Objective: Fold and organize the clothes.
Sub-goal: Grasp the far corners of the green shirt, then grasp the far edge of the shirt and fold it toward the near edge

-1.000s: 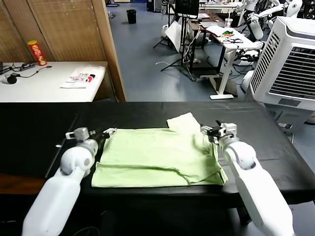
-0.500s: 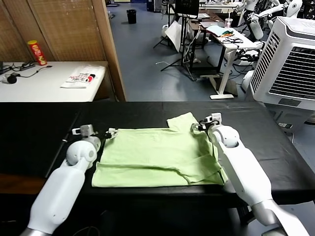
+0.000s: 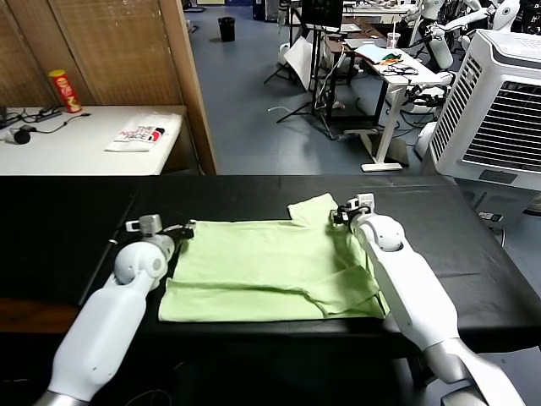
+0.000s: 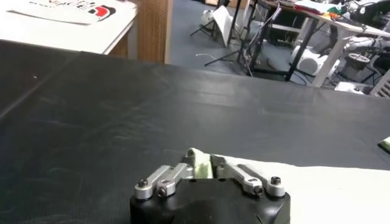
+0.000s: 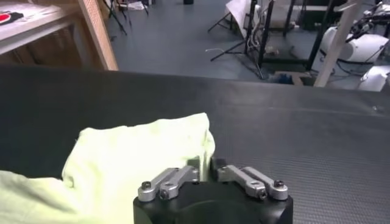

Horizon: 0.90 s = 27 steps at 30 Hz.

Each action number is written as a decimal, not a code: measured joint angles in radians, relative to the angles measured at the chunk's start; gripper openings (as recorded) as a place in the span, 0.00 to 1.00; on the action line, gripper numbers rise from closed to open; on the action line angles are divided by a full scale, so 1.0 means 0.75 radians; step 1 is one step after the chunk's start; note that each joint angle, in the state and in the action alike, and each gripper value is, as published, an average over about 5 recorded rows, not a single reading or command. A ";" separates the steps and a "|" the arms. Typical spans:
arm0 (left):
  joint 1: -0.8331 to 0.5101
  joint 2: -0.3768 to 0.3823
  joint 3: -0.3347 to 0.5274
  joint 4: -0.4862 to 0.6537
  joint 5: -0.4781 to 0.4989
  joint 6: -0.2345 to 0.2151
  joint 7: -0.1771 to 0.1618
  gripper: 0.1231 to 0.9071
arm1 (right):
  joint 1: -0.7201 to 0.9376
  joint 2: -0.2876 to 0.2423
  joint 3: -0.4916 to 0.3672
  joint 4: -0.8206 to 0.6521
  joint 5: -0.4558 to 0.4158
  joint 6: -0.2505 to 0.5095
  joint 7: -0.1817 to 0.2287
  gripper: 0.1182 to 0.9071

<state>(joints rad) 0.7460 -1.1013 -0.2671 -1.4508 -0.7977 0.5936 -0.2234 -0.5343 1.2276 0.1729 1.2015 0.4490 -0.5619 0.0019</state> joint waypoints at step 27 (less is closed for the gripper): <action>0.385 0.198 -0.186 -0.534 -0.083 -0.024 -0.015 0.00 | -0.406 -0.256 0.161 0.586 0.159 0.011 -0.020 0.01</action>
<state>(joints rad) 1.0350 -0.9531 -0.4064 -1.8515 -0.8603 0.5755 -0.2345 -0.8384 1.0356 0.2939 1.6411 0.5685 -0.5535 -0.0132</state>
